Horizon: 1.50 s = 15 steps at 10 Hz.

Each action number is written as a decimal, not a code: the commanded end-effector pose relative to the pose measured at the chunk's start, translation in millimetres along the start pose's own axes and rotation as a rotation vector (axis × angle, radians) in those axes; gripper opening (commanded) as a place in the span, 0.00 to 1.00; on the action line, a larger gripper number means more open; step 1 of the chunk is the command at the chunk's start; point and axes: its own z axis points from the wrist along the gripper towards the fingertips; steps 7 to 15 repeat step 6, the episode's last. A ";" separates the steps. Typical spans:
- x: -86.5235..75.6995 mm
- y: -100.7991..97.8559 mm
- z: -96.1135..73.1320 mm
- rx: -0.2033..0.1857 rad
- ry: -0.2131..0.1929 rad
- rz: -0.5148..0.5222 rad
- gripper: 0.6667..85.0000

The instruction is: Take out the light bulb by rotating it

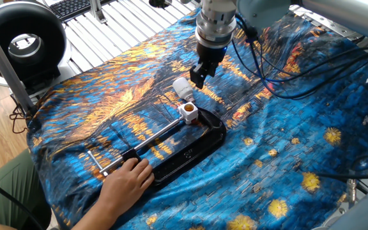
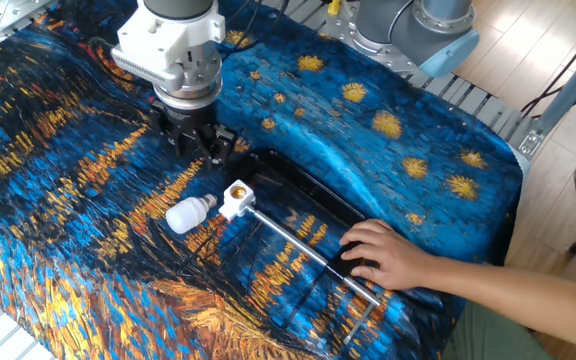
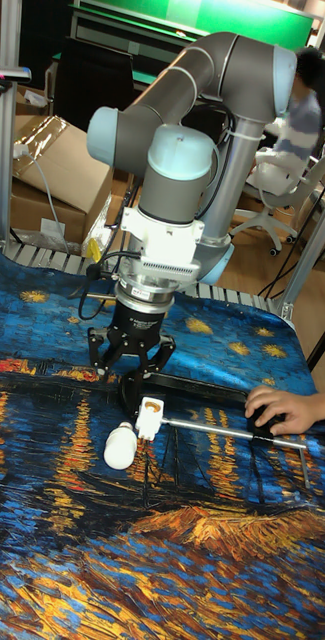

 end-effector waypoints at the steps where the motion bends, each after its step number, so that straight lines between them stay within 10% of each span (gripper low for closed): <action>1: -3.0 11.6 0.0 -0.043 -0.004 0.066 0.60; 15: -3.7 7.2 1.6 -0.008 0.017 0.035 0.55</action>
